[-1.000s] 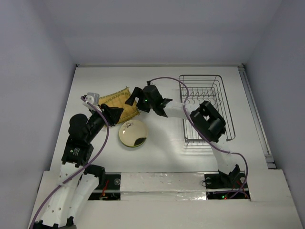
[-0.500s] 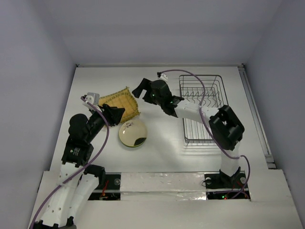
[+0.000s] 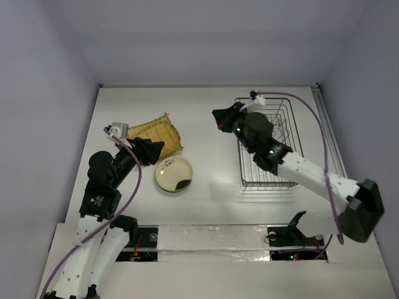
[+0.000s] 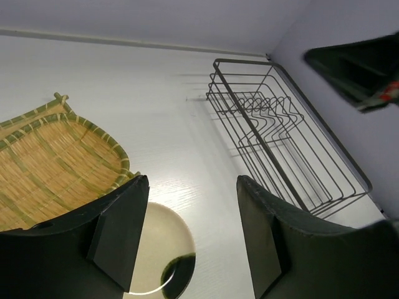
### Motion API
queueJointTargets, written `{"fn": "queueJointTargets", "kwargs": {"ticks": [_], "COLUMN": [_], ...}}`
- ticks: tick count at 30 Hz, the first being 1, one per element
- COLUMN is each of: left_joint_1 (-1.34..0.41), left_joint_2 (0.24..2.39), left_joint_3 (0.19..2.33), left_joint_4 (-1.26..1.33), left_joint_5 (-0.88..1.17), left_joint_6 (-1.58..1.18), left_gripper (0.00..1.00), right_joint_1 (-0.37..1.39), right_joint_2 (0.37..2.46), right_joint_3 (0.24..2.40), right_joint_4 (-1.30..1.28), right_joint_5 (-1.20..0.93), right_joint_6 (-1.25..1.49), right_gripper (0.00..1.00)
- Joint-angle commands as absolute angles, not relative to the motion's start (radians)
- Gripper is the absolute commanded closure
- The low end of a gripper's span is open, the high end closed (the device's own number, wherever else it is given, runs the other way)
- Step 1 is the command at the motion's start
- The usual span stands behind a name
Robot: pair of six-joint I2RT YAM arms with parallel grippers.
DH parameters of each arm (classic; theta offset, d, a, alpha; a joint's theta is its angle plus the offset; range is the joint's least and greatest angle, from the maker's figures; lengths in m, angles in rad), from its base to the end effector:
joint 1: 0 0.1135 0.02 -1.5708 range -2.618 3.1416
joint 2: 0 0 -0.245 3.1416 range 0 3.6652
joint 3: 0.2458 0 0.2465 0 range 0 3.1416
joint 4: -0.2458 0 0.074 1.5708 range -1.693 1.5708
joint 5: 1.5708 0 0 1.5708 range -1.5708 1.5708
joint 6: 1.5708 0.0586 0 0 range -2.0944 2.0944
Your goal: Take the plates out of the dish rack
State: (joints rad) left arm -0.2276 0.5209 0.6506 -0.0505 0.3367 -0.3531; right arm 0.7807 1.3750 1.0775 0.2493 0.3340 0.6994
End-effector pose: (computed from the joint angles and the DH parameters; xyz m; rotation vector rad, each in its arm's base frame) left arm 0.1571 -0.0563 0.3361 0.1829 1.5274 -0.7153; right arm 0.2605 0.2311 0.3348 0.1997 1.6757 0.8633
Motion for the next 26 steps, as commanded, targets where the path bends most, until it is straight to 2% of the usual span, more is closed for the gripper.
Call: {"fn": "queueJointTargets", "kwargs": {"ticks": [1,4,8,9,11,19,26], "left_joint_1": [-0.229,-0.229,-0.229,-0.229,-0.229,-0.219,-0.219], "left_joint_2": [0.496,0.488,0.482,0.483,0.483,0.499,0.520], "left_joint_3": [0.686,0.684,0.680,0.680,0.680,0.676,0.675], "left_joint_4": [-0.006,-0.006,0.017,0.018,0.020,0.029,0.044], "left_joint_5": [0.325,0.307,0.302,0.299,0.295,0.282,0.291], "left_joint_6": [-0.347,-0.344,-0.341,-0.341,-0.339,-0.336,-0.345], "left_gripper": [0.44,0.43,0.42,0.42,0.42,0.42,0.40], "right_joint_1": [0.790,0.790,0.790,0.790,0.790,0.790,0.790], "right_joint_2": [1.132,0.973,0.700,0.659,0.586,0.364,0.367], "right_joint_3": [0.980,0.890,0.815,0.789,0.767,0.698,0.703], "right_joint_4": [0.298,0.256,0.181,0.169,0.126,0.044,0.023], "right_joint_5": [0.480,0.570,0.707,0.731,0.794,0.871,0.822], "right_joint_6": [0.588,0.522,0.462,0.456,0.439,0.399,0.382], "right_gripper": [1.00,1.00,0.63,0.43,0.30,0.28,0.28]}}
